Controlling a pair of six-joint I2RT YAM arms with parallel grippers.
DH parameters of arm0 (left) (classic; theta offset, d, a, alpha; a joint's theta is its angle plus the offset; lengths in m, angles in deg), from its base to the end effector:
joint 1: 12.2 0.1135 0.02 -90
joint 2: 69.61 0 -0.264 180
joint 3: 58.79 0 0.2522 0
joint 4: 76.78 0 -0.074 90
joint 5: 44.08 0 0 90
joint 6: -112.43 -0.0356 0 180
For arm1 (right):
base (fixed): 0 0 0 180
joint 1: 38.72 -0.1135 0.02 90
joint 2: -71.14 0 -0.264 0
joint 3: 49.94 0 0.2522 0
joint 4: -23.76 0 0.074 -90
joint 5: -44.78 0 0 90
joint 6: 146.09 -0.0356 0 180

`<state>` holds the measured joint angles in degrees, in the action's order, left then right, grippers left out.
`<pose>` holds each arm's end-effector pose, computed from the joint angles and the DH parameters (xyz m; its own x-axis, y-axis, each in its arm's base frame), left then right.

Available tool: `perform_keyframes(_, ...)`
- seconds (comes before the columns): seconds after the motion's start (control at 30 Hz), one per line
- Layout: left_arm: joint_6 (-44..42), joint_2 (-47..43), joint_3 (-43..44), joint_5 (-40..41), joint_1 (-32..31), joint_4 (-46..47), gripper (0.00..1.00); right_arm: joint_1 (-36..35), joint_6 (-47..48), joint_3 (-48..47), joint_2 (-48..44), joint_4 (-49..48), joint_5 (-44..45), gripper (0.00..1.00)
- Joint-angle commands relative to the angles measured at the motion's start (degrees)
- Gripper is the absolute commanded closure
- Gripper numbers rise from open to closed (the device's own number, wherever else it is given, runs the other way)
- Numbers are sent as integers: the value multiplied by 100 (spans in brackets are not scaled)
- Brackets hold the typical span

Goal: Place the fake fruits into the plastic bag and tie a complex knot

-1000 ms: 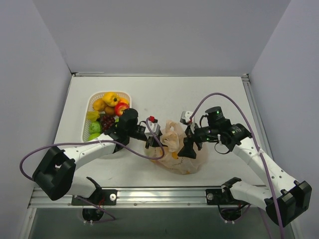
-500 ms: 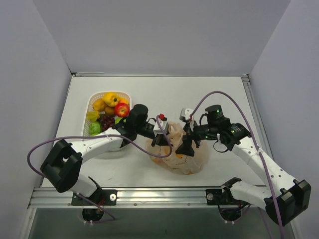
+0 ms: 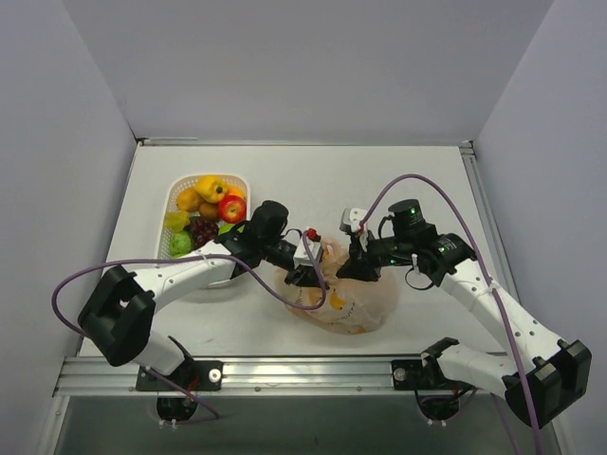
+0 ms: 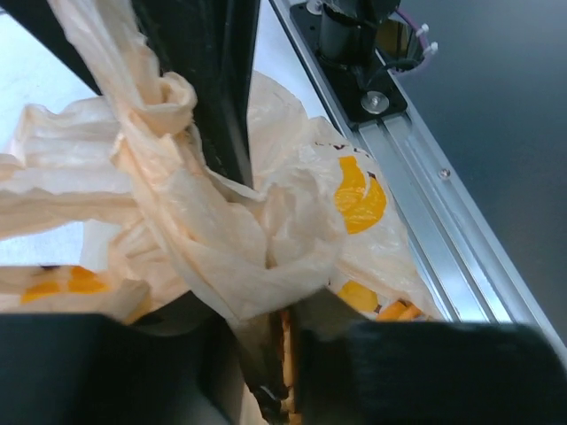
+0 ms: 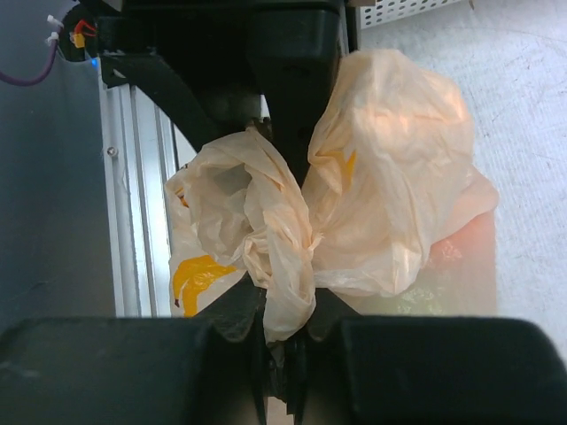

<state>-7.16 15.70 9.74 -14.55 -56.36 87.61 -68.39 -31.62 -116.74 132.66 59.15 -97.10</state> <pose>0.2060 -0.2432 0.2548 0.0957 0.2464 -0.9644 0.9467 -0.3219 0.0117 0.1845 0.1373 0.3206 -0.0252 -0.3087 -0.9508 -0.9969 0.0787 0.0009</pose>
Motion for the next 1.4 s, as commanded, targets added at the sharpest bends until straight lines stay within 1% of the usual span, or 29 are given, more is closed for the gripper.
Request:
perform_keyframes(0.0, -636, -261, 307, -202, 39, -772, 66, 40, 146, -137, -43, 8, 37, 100)
perform_keyframes(0.03, -784, -305, 324, -220, 48, -1026, 61, 49, 137, -137, -52, 8, 37, 100)
perform_keyframes(0.1, -900, -489, 351, -202, 118, -1282, 54, 84, 146, -128, -96, 17, 63, 100)
perform_keyframes(0.13, -944, -568, 351, -211, 162, -1509, 45, 102, 163, -128, -122, 17, 64, 100)
perform_keyframes(0.23, -831, -955, 316, -386, 574, -1757, 40, 163, 225, -119, -175, 43, 29, 100)
perform_keyframes(0.27, -699, -1173, 307, -439, 889, -1749, 39, 172, 295, -119, -192, 43, -6, 100)
perform_keyframes(0.33, -279, -1385, 342, -545, 1163, -1705, 39, 172, 365, -128, -201, 87, -33, 100)
perform_keyframes(0.4, 239, -1640, 307, -414, 1418, -1452, 38, 146, 409, -146, -184, 96, -68, 100)
perform_keyframes(0.43, 834, -1702, 290, -300, 1445, -1041, 37, 137, 418, -154, -175, 96, -77, 100)
perform_keyframes(0.5, 1312, -1756, 385, 42, 1376, -809, 34, 111, 523, -181, -131, 113, -60, 100)
perform_keyframes(0.53, 1463, -1712, 464, 383, 1358, -582, 33, 85, 550, -189, -131, 114, -59, 100)
perform_keyframes(0.6, 1822, -1344, 885, 561, 1314, -527, 33, 67, 655, -225, -96, 122, -42, 100)
perform_keyframes(0.67, 1947, -941, 1315, 413, 1296, -580, 33, 58, 708, -268, -70, 140, -15, 100)
perform_keyframes(0.83, 2062, -508, 1686, -175, 1138, -632, 34, -4, 919, -330, -17, 263, 81, 100)
perform_keyframes(0.93, 1965, -271, 1871, -430, 1006, -912, 37, -12, 963, -330, -26, 281, 134, 100)
perform_keyframes(1.1, 1676, -165, 1977, -843, 927, -1274, 42, -30, 999, -322, -26, 298, 248, 100)
perform_keyframes(1.2, 1570, -138, 2012, -923, 857, -1441, 43, -30, 1042, -295, -35, 324, 275, 100)
perform_keyframes(1.23, 1457, -138, 2021, -879, 831, -1624, 43, -30, 1060, -286, -34, 333, 275, 100)
perform_keyframes(1.27, 1342, -121, 2064, -827, 795, -1730, 45, -21, 1069, -269, -43, 333, 266, 100)
perform_keyframes(1.33, 1026, -86, 2108, -660, 699, -2019, 53, -30, 1069, -260, -52, 342, 275, 100)
perform_keyframes(1.37, 946, -51, 2170, -598, 681, -2082, 60, -30, 1069, -242, -52, 333, 266, 100)
